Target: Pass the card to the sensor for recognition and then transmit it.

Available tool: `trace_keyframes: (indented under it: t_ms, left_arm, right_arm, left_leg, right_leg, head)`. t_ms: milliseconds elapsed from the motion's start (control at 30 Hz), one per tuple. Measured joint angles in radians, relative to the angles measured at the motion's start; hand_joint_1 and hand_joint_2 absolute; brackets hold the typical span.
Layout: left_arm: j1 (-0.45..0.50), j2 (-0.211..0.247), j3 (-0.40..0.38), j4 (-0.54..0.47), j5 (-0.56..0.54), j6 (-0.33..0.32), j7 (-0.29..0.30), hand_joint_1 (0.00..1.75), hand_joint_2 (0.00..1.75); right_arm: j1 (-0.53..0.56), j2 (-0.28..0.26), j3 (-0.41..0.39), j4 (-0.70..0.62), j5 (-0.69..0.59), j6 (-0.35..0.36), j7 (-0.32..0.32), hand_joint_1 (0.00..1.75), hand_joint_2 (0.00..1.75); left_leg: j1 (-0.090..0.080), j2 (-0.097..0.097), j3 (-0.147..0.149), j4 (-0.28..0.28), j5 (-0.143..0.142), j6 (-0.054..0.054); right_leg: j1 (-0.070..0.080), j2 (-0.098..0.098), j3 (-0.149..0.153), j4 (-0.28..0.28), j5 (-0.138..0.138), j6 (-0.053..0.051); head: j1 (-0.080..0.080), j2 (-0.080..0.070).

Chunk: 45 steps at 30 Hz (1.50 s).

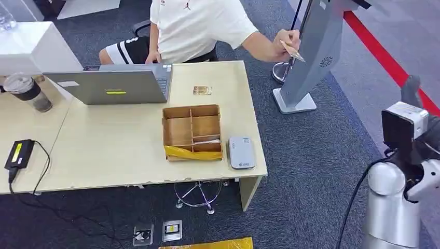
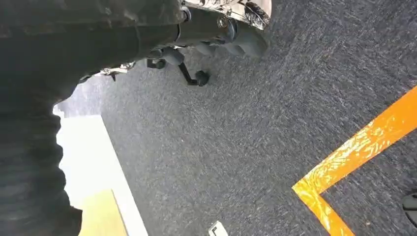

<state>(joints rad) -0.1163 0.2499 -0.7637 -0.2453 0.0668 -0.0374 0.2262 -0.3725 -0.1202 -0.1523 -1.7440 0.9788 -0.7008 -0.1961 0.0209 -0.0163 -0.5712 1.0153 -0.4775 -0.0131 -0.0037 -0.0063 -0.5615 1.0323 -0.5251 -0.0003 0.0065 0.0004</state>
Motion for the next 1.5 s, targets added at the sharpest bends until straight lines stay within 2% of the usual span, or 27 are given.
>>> trace_keyframes:
  t_ms: [200, 300, 367, 467, 500, 567, 733, 900, 1133, 1267, 1500]
  left_arm:
    - [0.0, 0.0, 0.0, 0.0, -0.005, -0.002, -0.004, 0.0, 1.75]
    - [-0.001, 0.0, 0.0, 0.0, -0.019, -0.005, -0.005, 0.0, 1.75]
    - [-0.001, -0.001, 0.0, 0.0, -0.021, -0.006, -0.006, 0.0, 1.75]
    - [-0.004, -0.003, 0.0, 0.0, -0.028, -0.007, -0.008, 0.0, 1.75]
    - [-0.006, -0.004, 0.0, 0.0, -0.03, -0.008, -0.011, 0.0, 1.75]
    - [-0.008, -0.006, 0.0, 0.0, -0.037, -0.011, -0.017, 0.0, 1.75]
    - [-0.011, -0.011, -0.003, 0.0, -0.052, -0.022, -0.019, 0.0, 1.75]
    - [-0.017, -0.016, -0.009, 0.0, -0.052, -0.036, -0.018, 0.0, 1.75]
    - [-0.018, -0.018, -0.016, 0.0, -0.056, -0.043, -0.015, 0.0, 1.75]
    - [-0.017, -0.019, -0.019, 0.0, -0.052, -0.047, -0.015, 0.0, 1.75]
    - [-0.017, -0.019, -0.026, 0.004, -0.052, -0.047, -0.015, 0.0, 1.75]
  right_arm:
    - [0.0, 0.052, 0.07, -0.143, 0.039, 0.003, -0.013, 0.0, 1.75]
    - [-0.003, 0.061, 0.123, -0.172, 0.073, 0.004, 0.014, 0.0, 1.75]
    - [-0.01, 0.061, 0.185, -0.172, 0.119, 0.006, 0.067, 0.0, 1.75]
    - [-0.069, 0.06, 0.325, -0.148, 0.235, 0.035, 0.236, 0.0, 1.75]
    - [-0.105, 0.057, 0.397, -0.125, 0.27, 0.082, 0.286, 0.0, 1.75]
    - [-0.153, 0.055, 0.497, -0.073, 0.285, 0.18, 0.309, 0.0, 1.75]
    - [-0.242, 0.067, 0.694, 0.098, 0.307, 0.37, 0.301, 0.0, 1.75]
    - [-0.304, 0.117, 0.828, 0.325, 0.343, 0.39, 0.279, 0.0, 1.75]
    - [-0.337, 0.168, 0.932, 0.53, 0.361, 0.415, 0.278, 0.0, 1.75]
    - [-0.337, 0.172, 0.962, 0.556, 0.398, 0.452, 0.298, 0.0, 1.75]
    - [-0.341, 0.169, 0.983, 0.584, 0.406, 0.453, 0.324, 0.0, 1.75]
  left_leg:
    - [-0.001, 0.001, 0.0, 0.0, 0.0, 0.0]
    - [-0.001, 0.001, 0.0, 0.0, 0.0, 0.0]
    - [-0.001, 0.002, 0.0, 0.0, 0.0, 0.0]
    - [-0.001, 0.002, -0.001, 0.0, 0.0, 0.0]
    - [0.0, 0.002, 0.0, 0.0, 0.0, 0.0]
    - [0.0, 0.002, -0.001, 0.0, 0.001, -0.001]
    - [0.0, 0.0, -0.002, 0.0, 0.002, -0.002]
    - [0.0, -0.001, -0.002, 0.0, 0.002, -0.002]
    - [0.0, 0.0, -0.002, 0.0, 0.002, -0.002]
    - [0.0, 0.0, -0.002, 0.0, 0.001, -0.002]
    - [0.0, 0.001, -0.002, 0.0, 0.001, -0.002]
  right_leg:
    - [-0.001, 0.001, 0.0, 0.0, 0.0, 0.0]
    - [-0.001, 0.001, 0.0, 0.0, 0.0, 0.0]
    - [-0.001, 0.001, 0.0, 0.0, 0.0, 0.0]
    - [-0.001, 0.002, -0.001, 0.001, 0.0, 0.0]
    - [-0.001, 0.002, -0.001, 0.001, 0.0, 0.0]
    - [0.0, 0.002, -0.001, 0.001, 0.0, 0.0]
    - [0.001, 0.0, -0.001, 0.002, 0.0, 0.0]
    - [0.0, 0.0, -0.001, 0.002, 0.0, 0.0]
    - [0.0, 0.001, -0.003, 0.001, 0.0, 0.0]
    - [0.0, 0.001, -0.003, 0.001, 0.0, 0.0]
    - [0.0, 0.002, -0.003, 0.001, 0.0, 0.0]
  head:
    - [0.0, 0.0]
    - [0.001, 0.0]
    - [0.0, 0.0]
    - [0.0, 0.0]
    - [0.0, 0.0]
    - [0.001, 0.0]
    - [0.001, 0.0]
    - [0.001, 0.0]
    - [0.001, 0.0]
    - [0.001, 0.0]
    - [0.001, 0.0]
